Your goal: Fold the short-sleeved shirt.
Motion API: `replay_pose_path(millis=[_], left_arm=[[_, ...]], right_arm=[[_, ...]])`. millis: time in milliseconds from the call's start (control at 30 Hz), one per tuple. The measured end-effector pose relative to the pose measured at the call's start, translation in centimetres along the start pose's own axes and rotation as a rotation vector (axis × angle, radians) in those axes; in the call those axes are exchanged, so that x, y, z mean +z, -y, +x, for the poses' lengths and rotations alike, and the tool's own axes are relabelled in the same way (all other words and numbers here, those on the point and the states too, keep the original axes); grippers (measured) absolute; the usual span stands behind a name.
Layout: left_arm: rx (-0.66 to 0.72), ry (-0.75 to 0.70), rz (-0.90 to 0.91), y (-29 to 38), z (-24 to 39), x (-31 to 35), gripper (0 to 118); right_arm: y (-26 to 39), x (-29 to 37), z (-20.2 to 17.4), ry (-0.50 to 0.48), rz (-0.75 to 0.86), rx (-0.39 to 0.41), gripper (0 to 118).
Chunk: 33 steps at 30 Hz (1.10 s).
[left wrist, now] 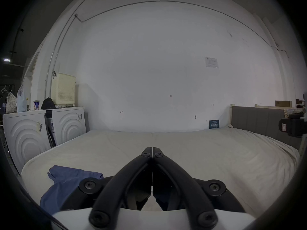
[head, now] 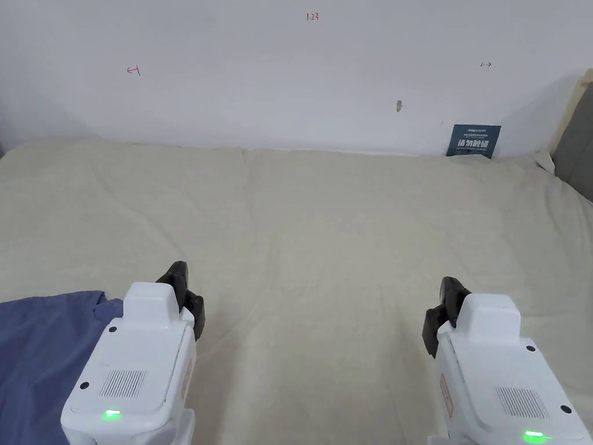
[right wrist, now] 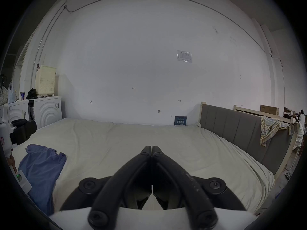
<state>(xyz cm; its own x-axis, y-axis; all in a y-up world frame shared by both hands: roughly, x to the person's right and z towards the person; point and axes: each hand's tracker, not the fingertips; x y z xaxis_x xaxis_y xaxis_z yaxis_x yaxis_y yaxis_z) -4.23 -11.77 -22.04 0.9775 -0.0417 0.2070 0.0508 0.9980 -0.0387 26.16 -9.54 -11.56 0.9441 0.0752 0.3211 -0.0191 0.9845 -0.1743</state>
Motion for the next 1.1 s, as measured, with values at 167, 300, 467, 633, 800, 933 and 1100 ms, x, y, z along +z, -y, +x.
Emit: replay_pose_path(millis=[167, 300, 467, 633, 800, 933, 1100], left_arm=[[0.011, -0.036, -0.019, 0.5, -1.5, 0.3, 0], [0.017, -0.113, -0.032, 0.9, -4.7, 1.5, 0], [0.004, -0.26, -0.047, 1.2, -10.6, 4.2, 0], [0.002, -0.41, -0.07, 1.4, -16.8, 7.5, 0], [0.014, -0.531, -0.09, 1.3, -21.5, 11.1, 0], [0.024, -0.584, -0.107, 1.6, -24.2, 13.2, 0], [0.039, -0.603, -0.133, 1.9, -25.5, 14.2, 0]], right_arm=[[-0.2, -0.6, -1.3, -0.052, -0.003, 0.009, 1], [-0.3, -1.5, -4.2, -0.141, -0.001, 0.022, 1], [-0.5, -2.4, -9.6, -0.285, 0.006, 0.027, 1], [-1.0, -2.4, -15.7, -0.423, 0.007, 0.034, 1], [-1.3, -1.8, -20.7, -0.533, 0.006, 0.03, 1], [-1.3, -1.1, -23.5, -0.591, 0.003, 0.027, 1], [-1.1, -0.5, -24.8, -0.633, -0.007, 0.028, 1]])
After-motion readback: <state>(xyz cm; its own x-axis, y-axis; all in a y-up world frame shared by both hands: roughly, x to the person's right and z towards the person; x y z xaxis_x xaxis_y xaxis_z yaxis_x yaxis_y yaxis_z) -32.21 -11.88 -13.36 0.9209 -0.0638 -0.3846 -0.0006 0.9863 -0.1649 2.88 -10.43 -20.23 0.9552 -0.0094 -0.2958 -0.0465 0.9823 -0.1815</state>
